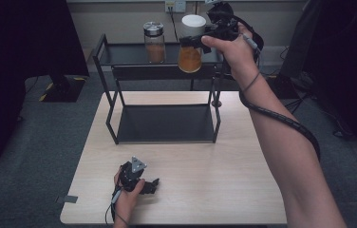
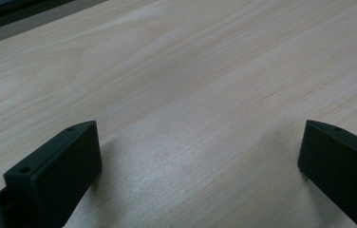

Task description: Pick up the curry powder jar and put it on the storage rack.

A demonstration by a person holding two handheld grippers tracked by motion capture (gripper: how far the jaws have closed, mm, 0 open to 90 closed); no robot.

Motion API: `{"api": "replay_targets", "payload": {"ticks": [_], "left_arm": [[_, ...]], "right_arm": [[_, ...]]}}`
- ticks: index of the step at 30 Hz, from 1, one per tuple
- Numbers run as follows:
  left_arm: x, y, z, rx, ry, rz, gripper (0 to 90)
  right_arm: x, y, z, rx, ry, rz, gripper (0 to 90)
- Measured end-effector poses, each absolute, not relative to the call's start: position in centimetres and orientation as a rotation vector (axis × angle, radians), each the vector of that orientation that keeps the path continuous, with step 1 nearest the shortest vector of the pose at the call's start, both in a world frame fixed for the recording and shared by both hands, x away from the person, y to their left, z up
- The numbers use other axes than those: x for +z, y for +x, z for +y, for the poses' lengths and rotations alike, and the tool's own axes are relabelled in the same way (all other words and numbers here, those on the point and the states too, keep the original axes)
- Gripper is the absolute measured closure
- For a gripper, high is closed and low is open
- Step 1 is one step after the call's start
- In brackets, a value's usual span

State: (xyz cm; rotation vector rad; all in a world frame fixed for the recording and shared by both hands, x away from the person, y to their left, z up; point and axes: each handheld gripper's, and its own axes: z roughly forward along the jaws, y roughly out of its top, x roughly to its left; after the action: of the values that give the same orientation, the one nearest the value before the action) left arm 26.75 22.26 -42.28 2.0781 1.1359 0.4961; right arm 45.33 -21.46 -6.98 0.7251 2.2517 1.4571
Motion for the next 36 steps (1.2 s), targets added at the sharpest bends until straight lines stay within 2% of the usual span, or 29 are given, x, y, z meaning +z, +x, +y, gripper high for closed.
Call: {"api": "replay_targets", "payload": {"ticks": [19,36], "left_arm": [[-42.2,26.8,22.3,0.495,2.082,1.135,0.0],[-42.2,26.8,22.3,0.495,2.081,1.135,0.0]], "right_arm": [[-5.3,47.9,-20.7,1.450,0.826,2.155,35.1],[-6.3,50.2,-19.7,1.399,0.870,2.154,35.2]]}}
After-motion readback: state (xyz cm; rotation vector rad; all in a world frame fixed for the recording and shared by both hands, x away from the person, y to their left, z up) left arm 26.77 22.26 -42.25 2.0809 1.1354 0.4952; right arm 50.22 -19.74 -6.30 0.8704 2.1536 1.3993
